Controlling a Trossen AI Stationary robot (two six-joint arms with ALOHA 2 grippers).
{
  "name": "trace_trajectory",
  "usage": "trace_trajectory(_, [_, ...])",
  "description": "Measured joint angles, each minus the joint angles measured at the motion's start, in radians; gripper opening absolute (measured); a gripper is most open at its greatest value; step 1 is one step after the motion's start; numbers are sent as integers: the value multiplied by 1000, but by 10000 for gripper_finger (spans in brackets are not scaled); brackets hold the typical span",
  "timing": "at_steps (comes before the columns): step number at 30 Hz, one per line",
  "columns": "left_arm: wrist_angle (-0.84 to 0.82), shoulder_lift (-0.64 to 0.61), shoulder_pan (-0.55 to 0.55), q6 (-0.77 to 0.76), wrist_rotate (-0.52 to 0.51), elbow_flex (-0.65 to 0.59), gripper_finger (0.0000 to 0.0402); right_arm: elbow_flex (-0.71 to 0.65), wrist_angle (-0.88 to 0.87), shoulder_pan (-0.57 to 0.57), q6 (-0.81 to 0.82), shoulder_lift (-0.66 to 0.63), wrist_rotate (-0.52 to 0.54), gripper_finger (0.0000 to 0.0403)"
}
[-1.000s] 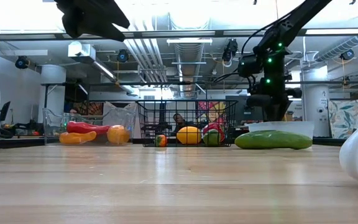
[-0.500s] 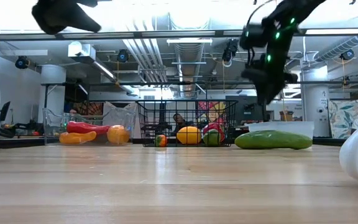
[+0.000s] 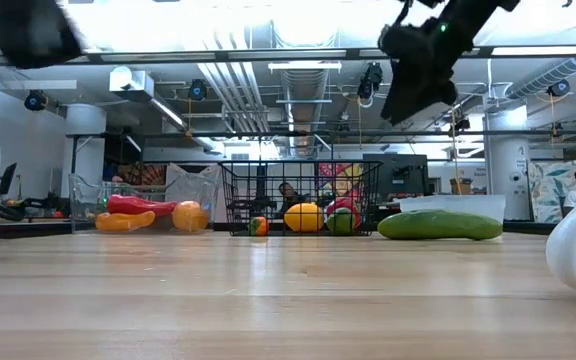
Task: Sort produce into baskets
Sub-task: Put the apple into the wire basket
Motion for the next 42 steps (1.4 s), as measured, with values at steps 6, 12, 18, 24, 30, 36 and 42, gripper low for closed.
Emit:
trace_trajectory(6, [-412,0,-8,-122,234,62,199,0,56,111,3,10,7,148])
trace_trajectory(12, [-660,0,-19,-107,307,62,199,0,80,148,17,10,10,150])
trace_trajectory(18, [-657,0,-44,54,267,44,199,0,79,151,30,12,10,151])
trace_trajectory(24, [-651,7,-77,107,237,7,200,0,79,151,29,14,10,155])
trace_trajectory(30, [-649,62,-92,137,235,2,235,0,79,151,29,14,10,157])
trace_trajectory(36, [-648,142,-123,182,217,2,285,0,79,151,30,14,8,159])
trace_trajectory(42, [-652,199,-163,184,217,2,300,0,79,153,29,14,8,162])
